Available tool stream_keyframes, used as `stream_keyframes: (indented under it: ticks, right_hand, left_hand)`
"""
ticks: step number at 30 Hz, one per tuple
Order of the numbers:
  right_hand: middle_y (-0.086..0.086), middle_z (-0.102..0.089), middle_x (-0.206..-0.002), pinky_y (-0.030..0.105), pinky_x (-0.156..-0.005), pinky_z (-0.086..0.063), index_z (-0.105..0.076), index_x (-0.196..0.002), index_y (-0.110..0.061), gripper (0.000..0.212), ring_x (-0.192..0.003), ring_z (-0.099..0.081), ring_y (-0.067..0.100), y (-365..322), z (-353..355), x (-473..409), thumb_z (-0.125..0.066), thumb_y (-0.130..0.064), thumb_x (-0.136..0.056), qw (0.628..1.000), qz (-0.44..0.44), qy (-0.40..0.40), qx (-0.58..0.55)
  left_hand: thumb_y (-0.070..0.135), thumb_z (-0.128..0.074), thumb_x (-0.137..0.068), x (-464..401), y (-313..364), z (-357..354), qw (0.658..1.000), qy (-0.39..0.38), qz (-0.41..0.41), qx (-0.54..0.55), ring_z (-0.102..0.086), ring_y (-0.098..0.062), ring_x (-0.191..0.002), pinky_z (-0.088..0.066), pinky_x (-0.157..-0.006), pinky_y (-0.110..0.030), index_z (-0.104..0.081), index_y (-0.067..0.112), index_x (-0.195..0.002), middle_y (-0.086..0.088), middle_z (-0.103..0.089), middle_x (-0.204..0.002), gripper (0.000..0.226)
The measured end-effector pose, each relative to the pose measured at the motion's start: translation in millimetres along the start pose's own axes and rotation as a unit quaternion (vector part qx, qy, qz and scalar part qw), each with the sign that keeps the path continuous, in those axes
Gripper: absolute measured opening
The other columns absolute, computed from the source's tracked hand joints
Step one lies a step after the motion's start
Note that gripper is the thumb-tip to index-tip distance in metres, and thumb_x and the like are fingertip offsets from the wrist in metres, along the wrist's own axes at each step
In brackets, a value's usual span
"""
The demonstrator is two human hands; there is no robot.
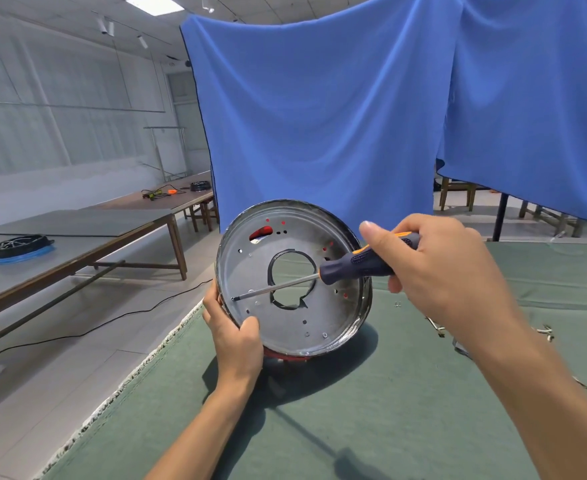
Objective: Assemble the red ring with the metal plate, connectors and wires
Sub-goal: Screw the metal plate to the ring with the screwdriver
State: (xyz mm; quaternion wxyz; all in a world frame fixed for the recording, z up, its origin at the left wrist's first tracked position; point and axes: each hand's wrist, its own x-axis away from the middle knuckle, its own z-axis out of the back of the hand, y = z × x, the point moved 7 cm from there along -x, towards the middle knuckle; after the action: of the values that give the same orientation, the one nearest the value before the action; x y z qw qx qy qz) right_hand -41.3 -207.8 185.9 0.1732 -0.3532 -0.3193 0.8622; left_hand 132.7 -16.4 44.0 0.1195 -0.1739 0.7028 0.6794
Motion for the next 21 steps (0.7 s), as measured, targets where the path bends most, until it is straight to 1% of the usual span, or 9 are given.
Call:
stream_keyframes:
  ticks: [2, 5, 7, 9, 11, 15, 18, 20, 21]
  right_hand:
    - [-0.006, -0.067, -0.065, 0.028, -0.054, -0.045, -0.056, -0.080, -0.026, 0.026, -0.060, -0.061, 0.018, 1.0, -5.3, 0.2, -0.061, -0.052, -0.079, 0.998, -0.012, -0.046, -0.034]
    - [-0.015, -0.063, -0.056, 0.017, -0.038, -0.037, -0.056, -0.083, -0.028, 0.013, -0.042, -0.055, 0.005, -9.5, -9.6, 4.9, -0.068, -0.028, -0.077, 0.991, 0.017, -0.092, -0.098]
    - [-0.013, -0.062, -0.052, 0.015, -0.038, -0.037, -0.061, -0.077, -0.025, 0.020, -0.048, -0.056, 0.005, -14.1, -4.8, 5.4, -0.067, -0.043, -0.074, 0.996, 0.043, -0.039, -0.071]
    - [-0.004, -0.065, -0.056, 0.029, -0.055, -0.050, -0.060, -0.072, -0.021, 0.040, -0.062, -0.060, 0.012, -13.8, -0.3, 6.2, -0.056, -0.061, -0.072, 0.999, 0.034, 0.009, -0.012]
    - [-0.002, -0.066, -0.060, 0.037, -0.061, -0.053, -0.058, -0.073, -0.021, 0.040, -0.064, -0.062, 0.021, -11.5, -0.9, 6.0, -0.057, -0.062, -0.073, 1.000, 0.016, 0.000, -0.009]
    - [-0.009, -0.065, -0.067, 0.034, -0.055, -0.052, -0.056, -0.080, -0.027, 0.019, -0.058, -0.061, 0.012, -18.1, -7.7, 7.5, -0.072, -0.033, -0.073, 0.993, 0.050, -0.046, -0.092]
    - [-0.008, -0.061, -0.057, 0.022, -0.046, -0.035, -0.059, -0.074, -0.024, 0.023, -0.053, -0.054, 0.010, -20.5, -2.2, 8.1, -0.070, -0.044, -0.075, 0.995, 0.068, 0.025, -0.064]
    - [-0.006, -0.055, -0.056, 0.023, -0.047, -0.031, -0.056, -0.071, -0.022, 0.033, -0.059, -0.051, 0.011, -18.0, 3.9, 7.6, -0.061, -0.055, -0.077, 0.996, 0.054, 0.065, 0.006]
    - [-0.005, -0.054, -0.056, 0.025, -0.046, -0.032, -0.055, -0.073, -0.023, 0.035, -0.058, -0.051, 0.012, -15.3, 4.0, 6.8, -0.059, -0.057, -0.077, 0.998, 0.041, 0.050, 0.017]
  left_hand:
    - [0.011, -0.046, -0.067, -0.9, -0.7, 0.9, 1.000, 0.002, 0.002, 0.002, -0.048, -0.024, -0.113, -0.046, -0.097, -0.053, -0.031, 0.052, -0.120, -0.009, -0.040, -0.131, 0.069]
    - [0.012, -0.045, -0.068, -3.0, -2.4, 0.7, 1.000, -0.003, 0.007, 0.001, -0.047, -0.025, -0.115, -0.045, -0.098, -0.054, -0.030, 0.052, -0.120, -0.010, -0.040, -0.132, 0.067]
    - [0.012, -0.045, -0.068, -3.0, -2.6, 0.5, 1.000, -0.007, 0.009, 0.004, -0.048, -0.026, -0.116, -0.045, -0.098, -0.054, -0.030, 0.050, -0.120, -0.010, -0.040, -0.132, 0.067]
    - [0.012, -0.046, -0.068, -2.2, -1.4, 0.2, 1.000, -0.007, 0.005, 0.002, -0.048, -0.025, -0.115, -0.046, -0.097, -0.053, -0.030, 0.050, -0.120, -0.010, -0.040, -0.132, 0.066]
    - [0.013, -0.046, -0.069, -1.8, -0.5, 0.0, 1.000, -0.007, 0.005, 0.002, -0.048, -0.025, -0.115, -0.047, -0.096, -0.053, -0.030, 0.051, -0.120, -0.009, -0.040, -0.132, 0.066]
    - [0.013, -0.046, -0.069, -3.1, -3.0, 0.7, 1.000, -0.007, 0.009, 0.003, -0.048, -0.026, -0.116, -0.047, -0.097, -0.054, -0.030, 0.050, -0.121, -0.009, -0.039, -0.133, 0.066]
    - [0.011, -0.046, -0.068, -2.1, -1.2, 0.8, 1.000, -0.007, 0.004, 0.006, -0.048, -0.025, -0.115, -0.047, -0.097, -0.053, -0.031, 0.046, -0.123, -0.010, -0.040, -0.133, 0.068]
    - [0.010, -0.046, -0.066, -1.0, 0.9, 0.3, 1.000, -0.008, -0.002, 0.005, -0.049, -0.024, -0.114, -0.048, -0.096, -0.053, -0.032, 0.048, -0.122, -0.011, -0.040, -0.132, 0.069]
    - [0.010, -0.046, -0.066, -0.8, 1.4, 0.1, 1.000, -0.009, -0.002, 0.005, -0.049, -0.025, -0.113, -0.048, -0.095, -0.053, -0.032, 0.049, -0.120, -0.011, -0.040, -0.132, 0.069]
